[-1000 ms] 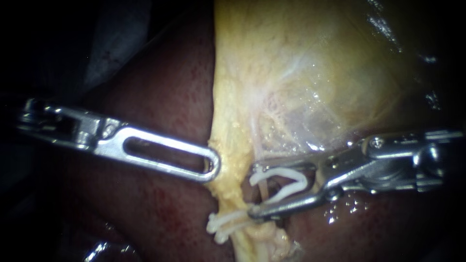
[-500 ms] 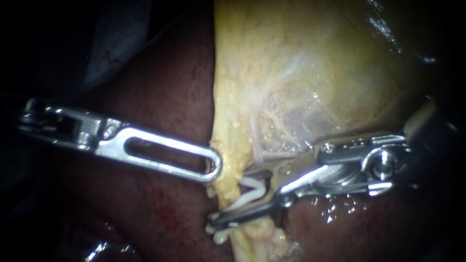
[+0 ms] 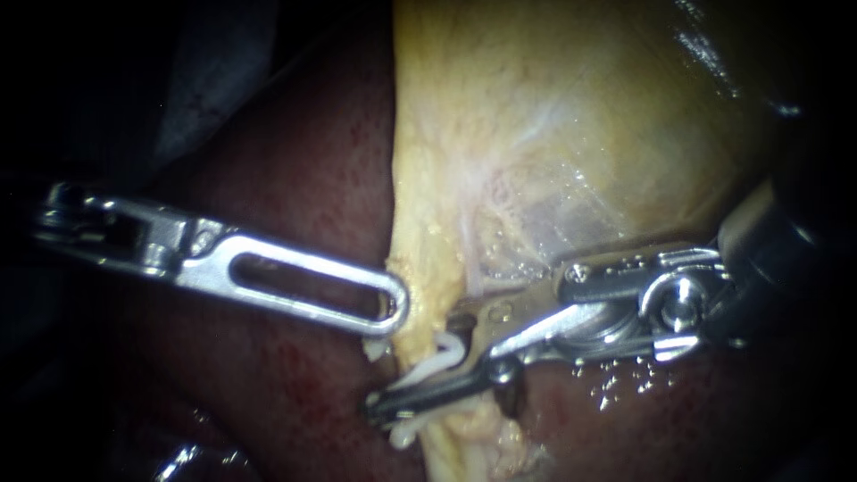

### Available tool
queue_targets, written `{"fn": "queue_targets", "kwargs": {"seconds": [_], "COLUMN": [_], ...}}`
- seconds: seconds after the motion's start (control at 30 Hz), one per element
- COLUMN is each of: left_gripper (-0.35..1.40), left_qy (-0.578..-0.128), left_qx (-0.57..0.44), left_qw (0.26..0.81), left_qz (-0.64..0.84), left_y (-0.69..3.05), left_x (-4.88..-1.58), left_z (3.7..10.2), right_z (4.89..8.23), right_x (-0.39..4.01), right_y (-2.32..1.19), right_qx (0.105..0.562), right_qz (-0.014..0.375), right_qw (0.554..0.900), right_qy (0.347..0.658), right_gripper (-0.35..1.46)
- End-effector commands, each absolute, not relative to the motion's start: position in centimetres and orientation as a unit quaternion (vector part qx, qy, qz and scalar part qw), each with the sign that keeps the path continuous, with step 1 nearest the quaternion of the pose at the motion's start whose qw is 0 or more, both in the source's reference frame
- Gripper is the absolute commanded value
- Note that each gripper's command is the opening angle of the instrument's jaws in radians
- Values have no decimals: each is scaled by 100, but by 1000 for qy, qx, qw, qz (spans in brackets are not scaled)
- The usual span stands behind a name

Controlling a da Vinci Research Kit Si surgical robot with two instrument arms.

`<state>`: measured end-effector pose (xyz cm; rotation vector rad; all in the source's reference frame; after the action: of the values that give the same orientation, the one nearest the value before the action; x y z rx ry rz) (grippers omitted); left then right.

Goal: Clipping third clip left tube

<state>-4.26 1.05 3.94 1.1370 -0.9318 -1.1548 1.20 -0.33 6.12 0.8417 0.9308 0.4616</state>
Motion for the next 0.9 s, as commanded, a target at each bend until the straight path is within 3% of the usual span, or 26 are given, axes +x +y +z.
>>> {"fn": "queue_targets", "kwargs": {"seconds": [0.03, 0.3, 0.43, 0.53, 0.63, 0.9], "left_gripper": [-35, -35, -35, -35, -35, -35], "left_qy": [-401, -401, -401, -401, -401, -401], "left_qx": [489, 489, 489, 489, 489, 489], "left_qw": [594, 594, 594, 594, 594, 594], "left_qz": [-497, -497, -497, -497, -497, -497], "left_y": [106, 105, 105, 105, 105, 105], "left_x": [-426, -426, -426, -426, -427, -427], "left_z": [394, 395, 395, 395, 395, 395], "right_z": [611, 604, 602, 602, 604, 605], "right_x": [120, 121, 120, 119, 119, 118], "right_y": [-31, -22, -23, -26, -29, -28], "right_qx": [391, 393, 403, 416, 418, 418], "right_qz": [214, 216, 231, 253, 257, 256], "right_qw": [784, 783, 777, 769, 768, 768], "right_qy": [432, 431, 424, 414, 412, 412], "right_gripper": [48, 46, 26, -11, -30, -35]}}
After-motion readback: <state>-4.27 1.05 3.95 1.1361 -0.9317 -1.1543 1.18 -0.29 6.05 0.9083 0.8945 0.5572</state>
